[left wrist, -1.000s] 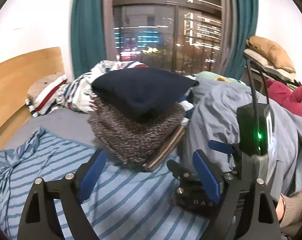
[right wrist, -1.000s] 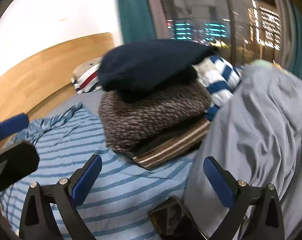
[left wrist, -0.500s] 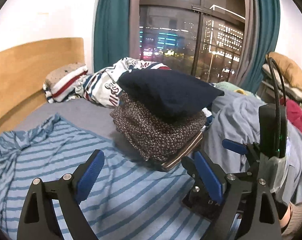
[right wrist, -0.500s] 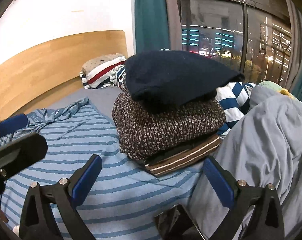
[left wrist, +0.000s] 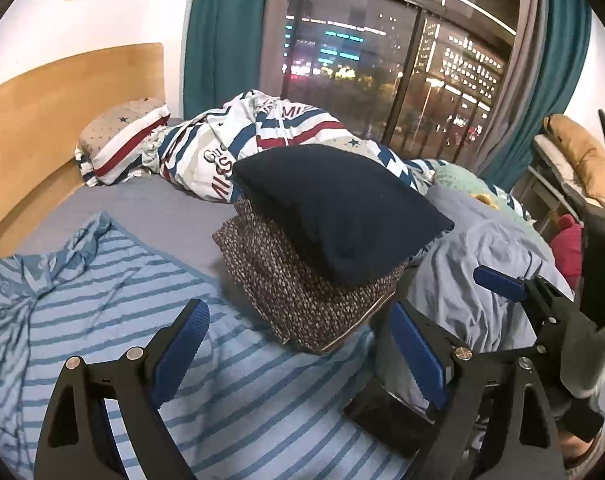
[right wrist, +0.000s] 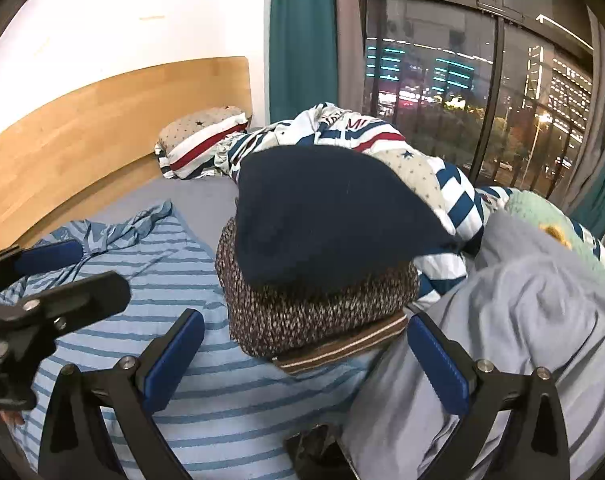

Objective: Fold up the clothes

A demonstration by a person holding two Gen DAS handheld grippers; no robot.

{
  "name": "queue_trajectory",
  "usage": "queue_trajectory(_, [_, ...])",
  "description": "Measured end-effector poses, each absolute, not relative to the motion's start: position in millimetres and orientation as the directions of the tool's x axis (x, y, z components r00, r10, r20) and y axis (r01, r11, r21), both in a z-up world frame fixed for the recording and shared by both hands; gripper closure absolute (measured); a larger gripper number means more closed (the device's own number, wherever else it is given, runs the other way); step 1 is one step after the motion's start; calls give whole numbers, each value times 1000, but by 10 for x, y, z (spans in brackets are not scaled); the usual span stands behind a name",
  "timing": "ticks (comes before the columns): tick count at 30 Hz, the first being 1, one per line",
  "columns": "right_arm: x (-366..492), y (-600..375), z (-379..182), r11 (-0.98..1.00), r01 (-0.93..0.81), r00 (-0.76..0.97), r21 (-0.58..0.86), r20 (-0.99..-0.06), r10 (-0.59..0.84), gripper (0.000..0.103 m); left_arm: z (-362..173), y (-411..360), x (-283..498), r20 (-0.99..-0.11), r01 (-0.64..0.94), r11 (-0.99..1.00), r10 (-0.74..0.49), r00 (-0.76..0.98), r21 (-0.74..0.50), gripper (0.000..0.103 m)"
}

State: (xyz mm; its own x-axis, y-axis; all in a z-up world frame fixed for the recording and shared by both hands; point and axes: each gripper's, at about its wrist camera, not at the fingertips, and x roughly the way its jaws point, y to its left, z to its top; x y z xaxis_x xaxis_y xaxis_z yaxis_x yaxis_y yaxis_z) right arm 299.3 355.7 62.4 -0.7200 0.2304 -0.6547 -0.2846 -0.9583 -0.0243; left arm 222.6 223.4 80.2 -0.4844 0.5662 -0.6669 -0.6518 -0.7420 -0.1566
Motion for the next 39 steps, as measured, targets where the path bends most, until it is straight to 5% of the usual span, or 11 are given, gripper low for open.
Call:
queue_trajectory(11, [3000,3652,607,-961,-274,-696,-29,-684,219,0,789,2346,2342,-642,-652,-748,562,-522,-124,14])
queue_trajectory(12, [3006,3649,593,-961,-274,-694,-32,-685,221,0,780,2334,2347,-636,-662,-736,579,-511,-139,32])
queue_trajectory(13, [3013,3645,581,-961,-274,-692,-33,-687,221,0,769,2336,2335,-642,-672,-724,590,-489,-153,67])
queue_trajectory(15, [3023,3631,561,-962,-271,-689,-28,-693,214,0,720,2355,2284,-682,-668,-728,569,-459,-157,102])
queue_trajectory(21, [3016,3534,614,-967,-251,-695,-54,-685,218,0,613,2441,2291,-726,-678,-727,524,-446,-108,103])
queue_trajectory(28, [2990,3711,682,-960,-269,-729,-79,-634,256,1,683,2252,1940,-713,-582,-782,537,-450,-223,103])
queue_trajectory(30, [2939,3919,720,-953,-298,-743,-44,-616,261,16,698,2226,1768,-701,-561,-778,566,-433,-283,103])
queue_trajectory(32, [2825,4154,750,-945,-327,-741,9,-623,251,54,688,2294,1580,-685,-554,-759,605,-405,-342,103])
queue_trajectory(39, [2425,4186,721,-987,-133,-803,93,-594,52,79,677,2663,1152,-645,-589,-678,695,-317,-441,103])
